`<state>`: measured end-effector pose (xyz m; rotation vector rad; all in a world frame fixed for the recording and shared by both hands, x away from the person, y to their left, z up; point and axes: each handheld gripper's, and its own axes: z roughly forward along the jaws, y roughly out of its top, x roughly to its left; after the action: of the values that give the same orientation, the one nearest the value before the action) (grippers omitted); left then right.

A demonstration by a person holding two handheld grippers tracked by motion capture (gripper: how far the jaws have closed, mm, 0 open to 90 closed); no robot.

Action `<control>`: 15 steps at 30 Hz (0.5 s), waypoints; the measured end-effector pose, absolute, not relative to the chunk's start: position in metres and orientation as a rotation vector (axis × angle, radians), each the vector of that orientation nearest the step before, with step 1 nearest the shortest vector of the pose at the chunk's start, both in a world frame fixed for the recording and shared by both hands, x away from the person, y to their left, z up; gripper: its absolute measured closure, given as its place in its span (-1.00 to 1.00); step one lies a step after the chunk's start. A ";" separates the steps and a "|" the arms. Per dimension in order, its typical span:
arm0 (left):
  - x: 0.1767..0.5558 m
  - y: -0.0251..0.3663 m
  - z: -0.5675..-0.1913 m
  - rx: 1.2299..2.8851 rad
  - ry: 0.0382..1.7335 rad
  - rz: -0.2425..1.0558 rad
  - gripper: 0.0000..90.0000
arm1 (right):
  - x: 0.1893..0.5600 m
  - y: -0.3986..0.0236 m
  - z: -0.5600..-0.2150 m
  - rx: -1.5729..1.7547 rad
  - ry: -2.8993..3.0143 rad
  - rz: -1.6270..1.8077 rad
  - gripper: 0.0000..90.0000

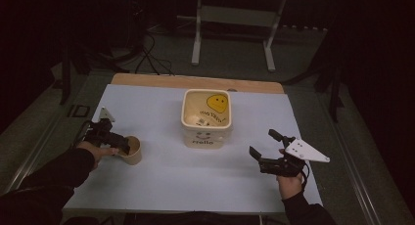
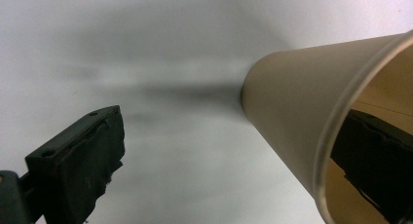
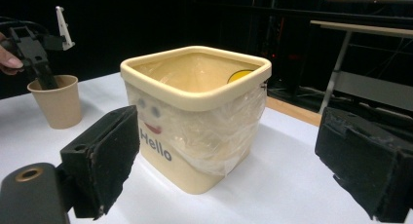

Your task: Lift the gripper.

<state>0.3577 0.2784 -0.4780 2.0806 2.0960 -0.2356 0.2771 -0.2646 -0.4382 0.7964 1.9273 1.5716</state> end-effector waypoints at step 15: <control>0.364 0.273 -0.469 2.144 2.067 -0.265 -0.98 | 0.279 -0.263 -0.439 0.788 1.985 1.554 -0.80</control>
<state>0.3644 0.2730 -0.4693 2.1437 2.0675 -0.2649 0.2793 -0.2631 -0.4391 0.7879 1.9851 1.5543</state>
